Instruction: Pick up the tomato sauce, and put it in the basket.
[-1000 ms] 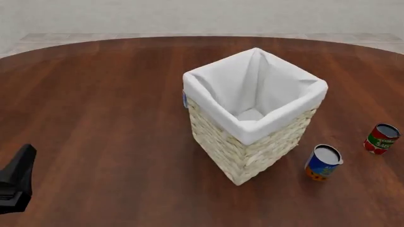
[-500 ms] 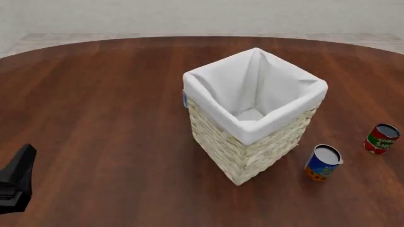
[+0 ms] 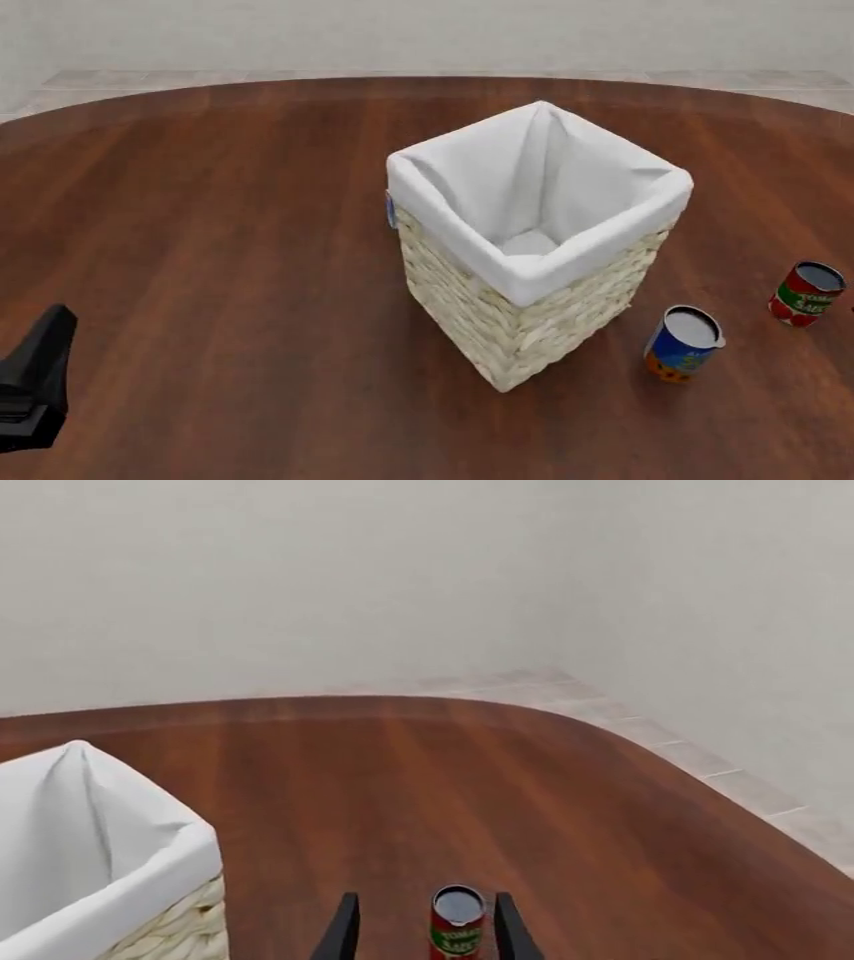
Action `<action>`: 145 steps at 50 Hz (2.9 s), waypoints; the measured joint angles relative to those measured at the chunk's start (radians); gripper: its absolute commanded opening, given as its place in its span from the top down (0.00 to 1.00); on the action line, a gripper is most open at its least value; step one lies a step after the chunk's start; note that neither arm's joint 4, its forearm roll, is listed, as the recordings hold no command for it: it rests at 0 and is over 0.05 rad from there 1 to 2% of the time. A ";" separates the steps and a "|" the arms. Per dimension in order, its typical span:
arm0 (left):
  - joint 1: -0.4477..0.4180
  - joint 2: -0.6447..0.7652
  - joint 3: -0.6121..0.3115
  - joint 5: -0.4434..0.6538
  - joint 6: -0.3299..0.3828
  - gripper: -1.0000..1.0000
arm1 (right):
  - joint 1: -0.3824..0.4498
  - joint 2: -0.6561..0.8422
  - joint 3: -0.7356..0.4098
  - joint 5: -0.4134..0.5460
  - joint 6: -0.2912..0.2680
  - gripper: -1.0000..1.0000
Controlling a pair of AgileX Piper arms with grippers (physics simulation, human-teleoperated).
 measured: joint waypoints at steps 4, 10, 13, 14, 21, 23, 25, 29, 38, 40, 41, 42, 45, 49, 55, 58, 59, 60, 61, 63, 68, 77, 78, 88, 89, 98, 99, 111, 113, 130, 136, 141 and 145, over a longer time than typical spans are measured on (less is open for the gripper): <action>0.000 0.000 0.000 0.000 0.000 0.00 | -0.011 0.029 0.005 -0.031 0.002 0.00; 0.000 0.000 0.000 0.000 0.000 0.00 | -0.027 0.075 0.011 -0.078 0.003 0.00; 0.000 0.000 0.000 0.000 0.000 0.00 | -0.035 0.100 0.014 -0.103 0.002 0.00; 0.000 0.000 0.000 0.000 0.000 0.00 | -0.037 0.107 0.015 -0.110 0.002 0.00; 0.000 0.000 0.000 0.000 0.000 0.00 | -0.053 0.165 0.023 -0.168 0.000 0.00; 0.000 0.000 0.000 0.000 0.000 0.00 | -0.057 0.184 0.026 -0.187 0.000 0.00; 0.000 0.000 0.000 0.000 0.000 0.00 | -0.060 0.205 0.028 -0.207 -0.001 0.00; 0.000 0.000 0.000 0.000 0.000 0.00 | -0.067 0.243 0.030 -0.242 -0.001 0.00; 0.000 0.000 0.000 0.000 0.000 0.00 | -0.080 0.328 0.021 -0.307 -0.001 0.00; 0.000 0.000 0.000 0.000 0.000 0.00 | -0.083 0.346 0.018 -0.320 -0.002 0.00; 0.000 0.000 0.000 0.000 0.000 0.00 | -0.084 0.355 0.017 -0.327 -0.002 0.00; 0.000 0.000 0.000 0.000 0.000 0.00 | -0.085 0.366 0.015 -0.335 -0.002 0.00; 0.000 0.000 0.000 0.000 0.000 0.00 | -0.088 0.397 0.011 -0.359 -0.004 0.00; 0.000 0.000 0.000 0.000 0.000 0.00 | -0.093 0.440 0.006 -0.392 -0.007 0.00; 0.000 0.000 0.000 0.000 0.000 0.00 | -0.099 0.507 0.001 -0.444 -0.011 0.00; 0.000 0.000 0.000 0.000 0.000 0.00 | -0.101 0.538 -0.002 -0.466 -0.013 0.00; 0.000 0.000 0.000 0.000 0.000 0.00 | -0.102 0.549 -0.003 -0.474 -0.014 0.00; 0.000 0.000 0.000 0.000 0.000 0.00 | -0.103 0.558 -0.004 -0.481 -0.015 0.00; 0.000 0.000 0.000 0.000 0.000 0.00 | -0.104 0.569 -0.005 -0.488 -0.015 0.00; 0.000 0.000 0.000 0.000 0.000 0.00 | -0.106 0.590 -0.006 -0.503 -0.017 0.00; 0.000 0.000 0.000 0.000 0.000 0.00 | -0.109 0.650 -0.010 -0.546 -0.021 0.00; 0.000 0.000 0.000 0.000 0.000 0.00 | -0.110 0.752 -0.023 -0.614 -0.021 0.00; 0.000 0.000 0.000 0.000 0.000 0.00 | -0.110 0.764 -0.024 -0.621 -0.020 0.00; 0.000 0.000 0.000 0.000 0.000 0.00 | -0.110 0.870 -0.033 -0.695 -0.015 0.00; 0.000 0.000 0.000 0.000 0.000 0.00 | -0.110 0.879 -0.034 -0.701 -0.015 0.00; 0.000 0.000 0.000 0.000 0.000 0.00 | -0.108 0.964 -0.050 -0.751 -0.013 0.00; 0.000 0.000 0.000 0.000 0.000 0.00 | -0.108 0.975 -0.052 -0.758 -0.013 0.00; 0.000 0.000 0.000 0.000 0.000 0.00 | -0.110 1.099 -0.080 -0.828 -0.013 0.00; 0.000 0.000 0.000 0.000 0.000 0.00 | -0.111 1.116 -0.084 -0.836 -0.013 0.00; 0.000 0.000 0.000 0.000 0.000 0.00 | -0.112 1.235 -0.135 -0.865 -0.017 0.00; 0.000 0.000 0.000 0.000 0.000 0.00 | -0.107 1.270 -0.154 -0.868 -0.020 0.00; 0.000 0.000 0.000 0.000 0.000 0.00 | -0.101 1.298 -0.171 -0.869 -0.022 0.00; 0.000 0.000 0.000 0.000 0.000 0.00 | -0.098 1.323 -0.187 -0.869 -0.022 0.00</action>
